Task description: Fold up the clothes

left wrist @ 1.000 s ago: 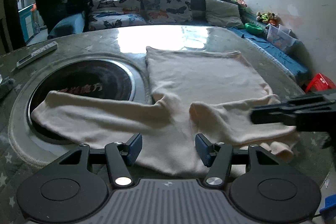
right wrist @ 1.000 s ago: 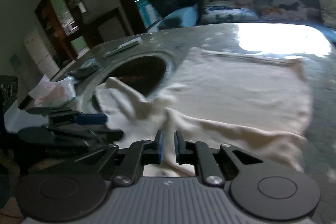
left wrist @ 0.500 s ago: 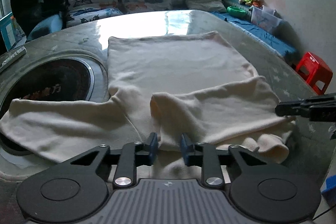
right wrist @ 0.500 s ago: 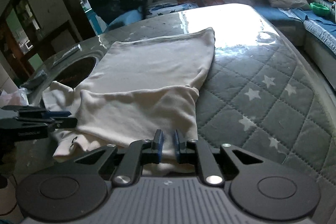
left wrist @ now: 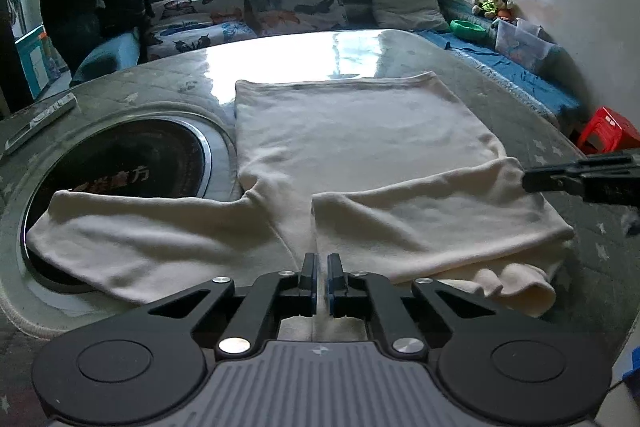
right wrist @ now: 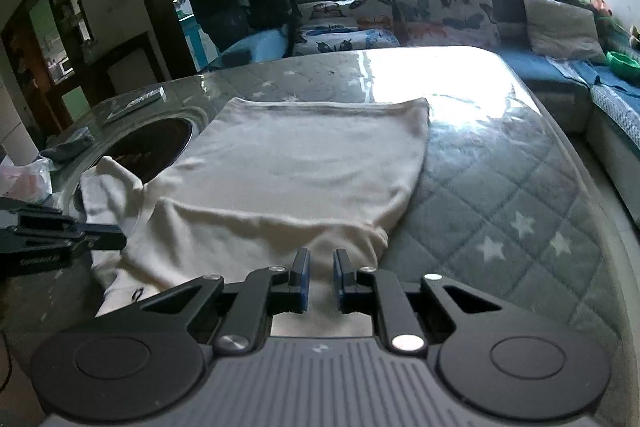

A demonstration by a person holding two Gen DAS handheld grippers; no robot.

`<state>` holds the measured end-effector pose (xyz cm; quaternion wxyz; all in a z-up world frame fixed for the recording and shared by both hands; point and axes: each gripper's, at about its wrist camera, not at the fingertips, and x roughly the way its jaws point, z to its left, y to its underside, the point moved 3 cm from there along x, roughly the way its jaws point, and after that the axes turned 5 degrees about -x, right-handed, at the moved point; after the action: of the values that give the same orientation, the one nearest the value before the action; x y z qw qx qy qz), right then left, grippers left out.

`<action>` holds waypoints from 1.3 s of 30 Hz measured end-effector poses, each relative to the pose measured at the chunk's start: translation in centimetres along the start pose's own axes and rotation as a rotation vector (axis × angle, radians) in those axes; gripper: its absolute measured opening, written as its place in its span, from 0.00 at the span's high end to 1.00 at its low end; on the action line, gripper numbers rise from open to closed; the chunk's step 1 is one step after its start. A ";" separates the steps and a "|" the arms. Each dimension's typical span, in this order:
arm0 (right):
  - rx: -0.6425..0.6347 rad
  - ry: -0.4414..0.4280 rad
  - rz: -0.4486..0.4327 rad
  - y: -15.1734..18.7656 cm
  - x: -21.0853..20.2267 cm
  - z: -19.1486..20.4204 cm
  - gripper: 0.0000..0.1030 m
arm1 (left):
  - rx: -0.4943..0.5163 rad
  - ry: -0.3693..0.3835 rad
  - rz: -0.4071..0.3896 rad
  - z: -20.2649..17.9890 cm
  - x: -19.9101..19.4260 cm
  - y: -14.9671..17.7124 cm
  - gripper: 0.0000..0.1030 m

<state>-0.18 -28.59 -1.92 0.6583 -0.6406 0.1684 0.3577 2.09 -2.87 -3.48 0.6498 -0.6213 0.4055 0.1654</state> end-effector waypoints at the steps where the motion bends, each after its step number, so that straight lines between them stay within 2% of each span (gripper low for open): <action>1: -0.005 0.001 0.001 -0.2 0.4 0.0 0.88 | -0.006 -0.002 0.004 0.1 0.0 0.0 0.94; 5: -0.027 0.013 0.032 -0.2 2.1 0.0 0.88 | -0.005 -0.003 -0.010 -0.1 -0.6 -0.5 0.92; 9: -0.042 0.015 0.026 -0.4 1.9 0.4 0.88 | 0.001 0.015 -0.024 -0.7 -0.7 -1.1 0.89; 18: -0.072 0.001 0.029 -0.2 1.5 1.4 0.87 | 0.017 0.040 0.024 -2.1 2.4 -1.0 0.89; 23: -0.085 0.004 0.035 -0.1 1.4 1.8 0.87 | 0.001 0.034 0.027 -1.6 2.1 -0.8 0.89; 27: -0.129 -0.044 0.013 -0.8 0.8 3.7 0.87 | -0.016 0.022 0.018 -0.9 1.5 -0.8 0.87; 31: -0.191 -0.114 0.016 -1.1 1.3 6.7 0.81 | -0.060 -0.027 -0.010 1.0 0.3 -0.8 0.76; 35: -0.251 -0.173 0.031 -0.8 2.7 9.6 0.81 | -0.156 -0.117 -0.030 4.4 -0.6 -0.7 0.63; 39: -0.286 -0.206 0.059 -0.2 4.2 11.7 0.80 | -0.244 -0.205 -0.046 8.1 -1.3 -0.6 0.59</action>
<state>0.09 -16.19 -3.23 0.5634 -0.6825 0.0661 0.4608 4.33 5.08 -2.91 0.6109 -0.6846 0.2996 0.2614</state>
